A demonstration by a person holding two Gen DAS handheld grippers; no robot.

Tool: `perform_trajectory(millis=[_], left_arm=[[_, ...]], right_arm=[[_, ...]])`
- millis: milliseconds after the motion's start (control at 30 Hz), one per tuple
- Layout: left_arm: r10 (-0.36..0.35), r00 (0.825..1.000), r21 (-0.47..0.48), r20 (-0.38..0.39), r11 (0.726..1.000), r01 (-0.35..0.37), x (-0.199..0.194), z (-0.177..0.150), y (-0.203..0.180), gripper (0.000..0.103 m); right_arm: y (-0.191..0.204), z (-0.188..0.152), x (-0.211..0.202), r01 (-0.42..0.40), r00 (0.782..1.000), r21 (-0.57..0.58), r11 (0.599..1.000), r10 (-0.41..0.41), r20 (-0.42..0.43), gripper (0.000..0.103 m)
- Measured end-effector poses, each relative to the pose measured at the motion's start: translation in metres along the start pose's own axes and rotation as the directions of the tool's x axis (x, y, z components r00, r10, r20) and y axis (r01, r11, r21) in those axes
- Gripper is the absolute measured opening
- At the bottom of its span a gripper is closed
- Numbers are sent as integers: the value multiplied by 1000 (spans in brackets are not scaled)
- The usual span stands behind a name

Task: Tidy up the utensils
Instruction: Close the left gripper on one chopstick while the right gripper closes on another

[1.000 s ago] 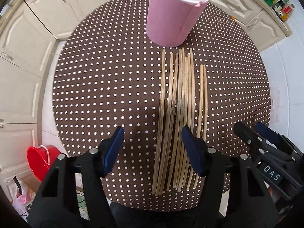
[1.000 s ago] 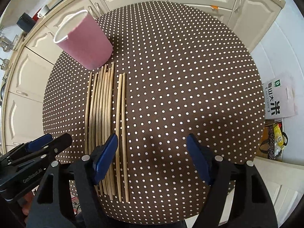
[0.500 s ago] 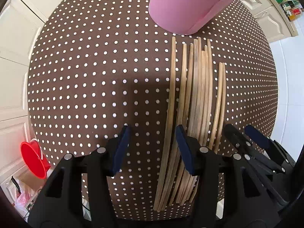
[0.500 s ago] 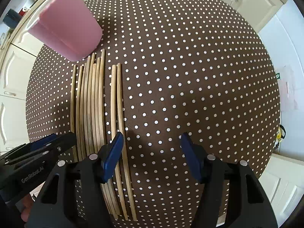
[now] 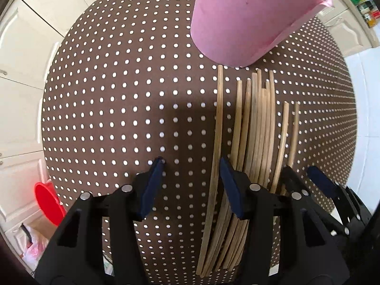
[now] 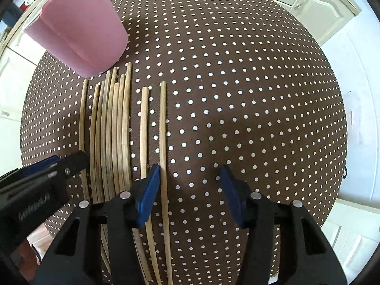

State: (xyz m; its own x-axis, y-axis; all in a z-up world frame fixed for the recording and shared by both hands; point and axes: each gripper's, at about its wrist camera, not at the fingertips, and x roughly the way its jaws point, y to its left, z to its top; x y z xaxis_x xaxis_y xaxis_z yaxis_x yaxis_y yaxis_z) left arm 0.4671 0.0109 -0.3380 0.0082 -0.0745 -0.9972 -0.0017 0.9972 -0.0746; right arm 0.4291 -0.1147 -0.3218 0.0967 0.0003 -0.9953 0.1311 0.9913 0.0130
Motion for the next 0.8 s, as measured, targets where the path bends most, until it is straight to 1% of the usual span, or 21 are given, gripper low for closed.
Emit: perform_trajectory(millis=[67, 100, 133, 167, 200, 233, 267, 300, 333, 433, 633, 667, 800], left_arm=[[68, 998, 45, 1, 997, -68, 0, 7, -12, 50], [74, 997, 55, 9, 996, -74, -2, 13, -18, 46], [65, 998, 66, 23, 996, -66, -3, 16, -22, 35], [60, 998, 68, 31, 996, -62, -4, 15, -27, 24], [55, 998, 69, 33, 996, -57, -5, 15, -28, 20], [48, 998, 67, 34, 997, -50, -5, 18, -27, 16], [35, 999, 63, 34, 997, -37, -5, 22, -26, 10], [16, 999, 58, 35, 998, -18, -4, 23, -25, 7], [-2, 999, 48, 33, 999, 1, -2, 25, -21, 7], [-35, 999, 10, 20, 999, 35, -2, 30, -13, 7], [-37, 999, -16, 30, 999, 38, -6, 31, 0, 6], [-38, 999, -19, 34, 999, 39, -8, 25, 4, 6], [-36, 997, -26, 64, 999, 37, -19, 24, 8, 7]], right_arm=[[-4, -1, -2, 4, 1000, 4, 1000, -4, 7, 44], [-10, -5, -9, 10, 1000, 4, 1000, -10, 10, 40], [-10, -5, -9, 8, 1000, 5, 1000, -8, 18, 37], [-19, -5, -14, 6, 1000, 7, 1000, -6, 25, 26], [-21, -5, -14, 6, 1000, 13, 1000, -6, 27, 18], [-24, -5, -15, 1, 1000, 20, 1000, -2, 30, 16], [-26, -5, -16, -4, 999, 27, 1000, 3, 33, 14], [-30, -5, -17, -8, 999, 33, 999, 6, 35, 9], [-32, -5, -17, -17, 999, 44, 999, 15, 37, 7], [-40, -4, -19, -34, 999, 66, 997, 31, 43, 5], [-52, -4, -31, -45, 996, 69, 997, 40, 77, 5], [-51, -5, -33, -48, 996, 69, 996, 42, 81, 5], [-57, -10, -48, -54, 992, 67, 996, 46, 117, 5]])
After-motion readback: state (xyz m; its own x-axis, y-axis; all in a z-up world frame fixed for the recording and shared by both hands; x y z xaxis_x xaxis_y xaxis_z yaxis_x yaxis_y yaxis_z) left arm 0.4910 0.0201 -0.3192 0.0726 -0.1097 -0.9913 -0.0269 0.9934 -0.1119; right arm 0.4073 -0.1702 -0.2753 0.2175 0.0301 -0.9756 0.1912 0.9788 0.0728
